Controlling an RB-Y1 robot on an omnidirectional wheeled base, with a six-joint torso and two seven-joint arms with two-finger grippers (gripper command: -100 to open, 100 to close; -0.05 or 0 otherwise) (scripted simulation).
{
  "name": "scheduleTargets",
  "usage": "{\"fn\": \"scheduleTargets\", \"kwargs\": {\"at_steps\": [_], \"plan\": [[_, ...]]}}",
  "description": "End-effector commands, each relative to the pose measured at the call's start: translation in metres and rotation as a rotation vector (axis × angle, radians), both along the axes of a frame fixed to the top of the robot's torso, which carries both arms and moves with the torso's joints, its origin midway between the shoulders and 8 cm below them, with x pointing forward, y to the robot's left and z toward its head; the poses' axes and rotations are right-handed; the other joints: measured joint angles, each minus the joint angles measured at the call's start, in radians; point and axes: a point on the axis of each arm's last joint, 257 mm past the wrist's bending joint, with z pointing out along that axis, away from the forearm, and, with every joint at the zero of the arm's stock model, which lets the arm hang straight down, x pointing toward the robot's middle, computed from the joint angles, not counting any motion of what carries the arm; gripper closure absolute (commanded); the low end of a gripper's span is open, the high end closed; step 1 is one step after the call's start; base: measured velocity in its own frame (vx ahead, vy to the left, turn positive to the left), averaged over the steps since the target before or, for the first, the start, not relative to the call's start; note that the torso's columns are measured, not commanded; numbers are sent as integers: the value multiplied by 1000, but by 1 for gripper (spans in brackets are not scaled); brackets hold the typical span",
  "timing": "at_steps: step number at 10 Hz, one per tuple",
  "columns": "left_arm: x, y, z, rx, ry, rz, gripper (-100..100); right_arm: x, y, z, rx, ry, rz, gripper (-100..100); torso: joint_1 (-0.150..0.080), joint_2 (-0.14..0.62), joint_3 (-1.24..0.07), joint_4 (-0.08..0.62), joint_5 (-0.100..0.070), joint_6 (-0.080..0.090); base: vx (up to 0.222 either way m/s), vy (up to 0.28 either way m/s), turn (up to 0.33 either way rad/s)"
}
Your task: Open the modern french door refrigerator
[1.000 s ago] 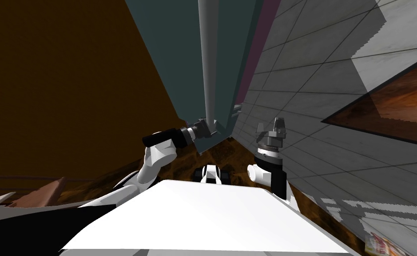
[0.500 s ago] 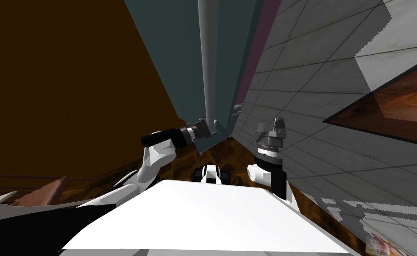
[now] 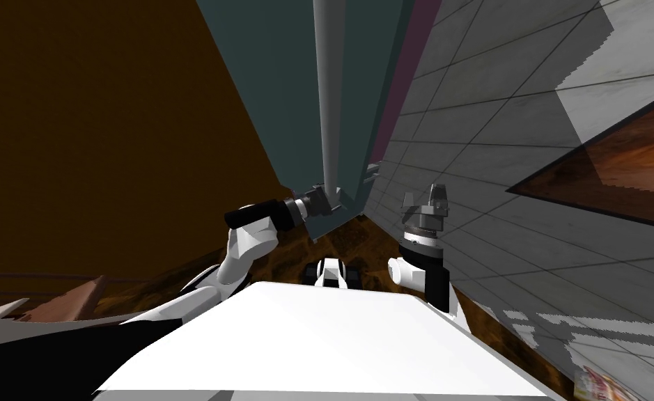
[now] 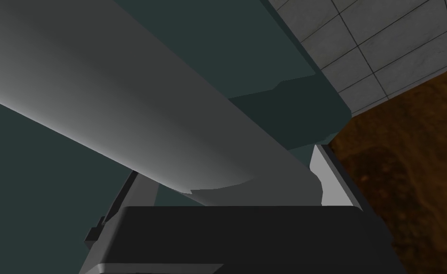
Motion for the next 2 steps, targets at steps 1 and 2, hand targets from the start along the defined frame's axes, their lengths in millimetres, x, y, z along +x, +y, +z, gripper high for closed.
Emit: {"fn": "scheduleTargets", "kwargs": {"at_steps": [1, 2], "plan": [[5, 1, 8, -1, -1, 4, -100, 0, 0, 0, 0, 0, 0, 0, 0, 1, 2, -1, 0, -1, -25, -1, -18], [5, 0, 10, -1, -4, 3, -100, 0, 0, 0, 0, 0, 0, 0, 0, 0, 2, -5, 0, 0, -34, -2, -16]]}}
